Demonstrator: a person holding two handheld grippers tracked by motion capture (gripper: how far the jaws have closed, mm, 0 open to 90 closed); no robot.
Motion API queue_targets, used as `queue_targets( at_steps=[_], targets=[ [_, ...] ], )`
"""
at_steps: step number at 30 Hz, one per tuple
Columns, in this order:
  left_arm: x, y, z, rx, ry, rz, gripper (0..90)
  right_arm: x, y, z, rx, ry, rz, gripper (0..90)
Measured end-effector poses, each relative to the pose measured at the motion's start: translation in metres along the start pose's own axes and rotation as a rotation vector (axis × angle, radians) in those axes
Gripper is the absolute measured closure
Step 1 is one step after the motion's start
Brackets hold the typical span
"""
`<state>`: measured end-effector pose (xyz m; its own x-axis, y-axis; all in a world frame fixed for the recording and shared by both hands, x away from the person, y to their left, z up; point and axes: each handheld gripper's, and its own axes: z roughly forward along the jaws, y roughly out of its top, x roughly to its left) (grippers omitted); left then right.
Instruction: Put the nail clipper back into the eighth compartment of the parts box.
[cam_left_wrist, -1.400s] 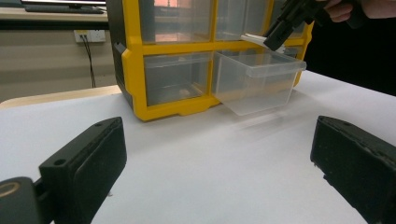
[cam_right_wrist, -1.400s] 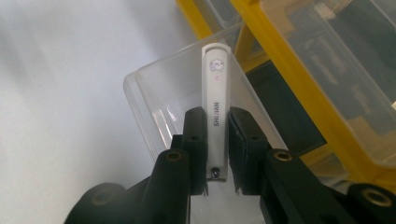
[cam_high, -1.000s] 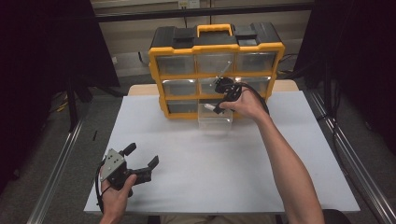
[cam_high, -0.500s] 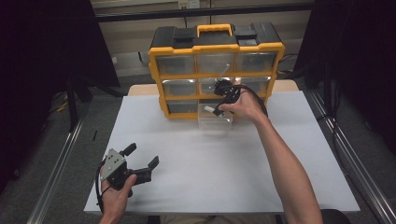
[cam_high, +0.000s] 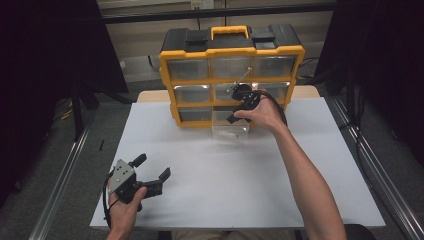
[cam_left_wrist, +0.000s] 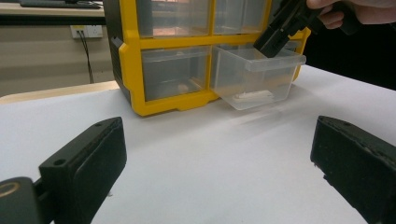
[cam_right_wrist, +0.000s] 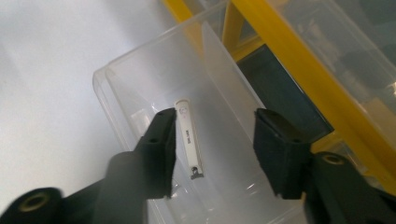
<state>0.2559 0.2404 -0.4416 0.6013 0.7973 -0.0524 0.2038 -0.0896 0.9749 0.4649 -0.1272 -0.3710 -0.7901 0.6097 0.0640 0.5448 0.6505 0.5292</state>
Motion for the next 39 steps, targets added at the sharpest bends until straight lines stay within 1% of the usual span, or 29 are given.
queue_targets(
  at_steps=[2, 3, 4, 6, 8, 9, 10, 11, 13, 14, 15, 16, 17, 19, 21, 22, 24, 25, 26, 27, 28, 29, 30, 31, 34, 36, 37, 38, 39],
  targets=[
    [0.000, 0.000, 0.000, -0.002, -0.001, 0.000, 3.5, 0.000, -0.001, -0.002, -0.014, -0.008, 0.019, 39.1],
    [-0.001, 0.000, 0.000, -0.002, -0.001, 0.000, 3.5, -0.001, -0.002, -0.002, -0.024, -0.024, 0.019, 37.6],
    [-0.001, 0.000, 0.000, -0.002, 0.000, 0.000, 3.5, -0.001, -0.003, -0.003, -0.029, -0.024, 0.030, 36.1],
    [-0.001, 0.000, 0.000, -0.002, 0.000, 0.000, 3.5, -0.003, -0.006, -0.003, -0.048, -0.011, 0.043, 27.4],
    [0.000, 0.000, 0.000, -0.001, 0.001, -0.002, 3.5, -0.003, -0.009, -0.004, -0.071, -0.018, 0.066, 20.3],
    [0.000, 0.000, 0.001, -0.005, -0.003, -0.003, 3.5, -0.004, -0.010, -0.005, -0.086, -0.006, 0.076, 15.6],
    [0.000, 0.000, 0.001, -0.005, -0.003, -0.004, 3.5, -0.003, -0.011, -0.005, -0.089, 0.000, 0.097, 13.8],
    [0.001, 0.000, 0.001, -0.005, -0.004, -0.003, 3.5, -0.004, -0.013, -0.005, -0.094, -0.006, 0.090, 12.4],
    [0.001, 0.001, 0.002, -0.001, -0.006, -0.002, 3.5, -0.002, -0.015, -0.005, -0.093, -0.011, 0.097, 8.1],
    [0.001, 0.001, 0.003, -0.006, -0.006, -0.005, 3.5, -0.002, -0.017, -0.005, -0.104, -0.008, 0.089, 7.8],
    [0.001, 0.001, 0.004, -0.003, -0.006, -0.008, 3.5, -0.001, -0.018, -0.005, -0.100, -0.014, 0.094, 6.2],
    [0.001, 0.002, 0.004, 0.001, -0.007, -0.009, 3.5, 0.000, -0.019, -0.005, -0.104, -0.011, 0.075, 3.8],
    [0.001, 0.002, 0.005, -0.004, -0.011, -0.011, 3.5, 0.001, -0.020, -0.004, -0.115, -0.007, 0.064, 3.8],
    [0.002, 0.001, 0.005, 0.005, -0.005, -0.007, 3.5, 0.002, -0.021, -0.004, -0.123, -0.020, 0.073, 5.8],
    [0.003, -0.001, 0.006, 0.005, -0.007, -0.015, 3.5, 0.001, -0.022, -0.002, -0.151, -0.031, 0.048, 4.1],
    [0.004, -0.001, 0.005, 0.007, -0.003, -0.016, 3.5, 0.002, -0.023, -0.002, -0.136, -0.057, 0.083, 4.3],
    [0.004, 0.000, 0.005, 0.001, 0.002, -0.011, 3.5, 0.000, -0.027, 0.000, -0.192, -0.067, 0.064, 5.1],
    [0.003, 0.001, 0.005, -0.002, 0.003, -0.012, 3.5, 0.002, -0.029, 0.000, -0.184, -0.069, 0.103, 4.9],
    [0.003, 0.001, 0.005, -0.001, 0.001, -0.010, 3.5, -0.001, -0.030, 0.002, -0.215, -0.071, 0.061, 4.9],
    [0.003, 0.001, 0.004, 0.001, 0.002, -0.005, 3.5, 0.000, -0.031, 0.002, -0.226, -0.075, 0.060, 4.8],
    [0.002, 0.000, 0.004, -0.002, -0.007, -0.007, 3.5, 0.002, -0.032, 0.002, -0.224, -0.071, 0.088, 4.8],
    [0.001, 0.000, 0.003, 0.005, -0.005, 0.000, 3.5, 0.003, -0.032, 0.002, -0.234, -0.068, 0.085, 4.9],
    [0.000, 0.000, 0.003, 0.004, -0.006, 0.001, 3.5, 0.005, -0.033, 0.001, -0.246, -0.045, 0.095, 5.1],
    [0.000, 0.000, 0.002, 0.002, -0.008, 0.002, 3.5, 0.006, -0.034, 0.001, -0.250, -0.041, 0.093, 5.2],
    [0.000, 0.000, 0.001, -0.002, -0.006, 0.004, 3.5, 0.015, -0.037, -0.001, -0.274, -0.065, 0.085, 4.7],
    [0.001, 0.000, 0.001, -0.005, -0.009, -0.001, 3.5, 0.018, -0.039, -0.001, -0.313, -0.064, 0.081, 4.6],
    [0.001, 0.000, 0.001, -0.005, -0.007, -0.003, 3.5, 0.020, -0.041, -0.002, -0.328, -0.085, 0.087, 4.6],
    [0.001, 0.000, 0.001, -0.004, -0.006, -0.002, 3.5, 0.021, -0.043, -0.003, -0.353, -0.087, 0.087, 4.6],
    [0.001, 0.000, 0.001, -0.001, -0.001, 0.000, 3.5, 0.022, -0.045, -0.003, -0.375, -0.086, 0.100, 4.6]
  ],
)
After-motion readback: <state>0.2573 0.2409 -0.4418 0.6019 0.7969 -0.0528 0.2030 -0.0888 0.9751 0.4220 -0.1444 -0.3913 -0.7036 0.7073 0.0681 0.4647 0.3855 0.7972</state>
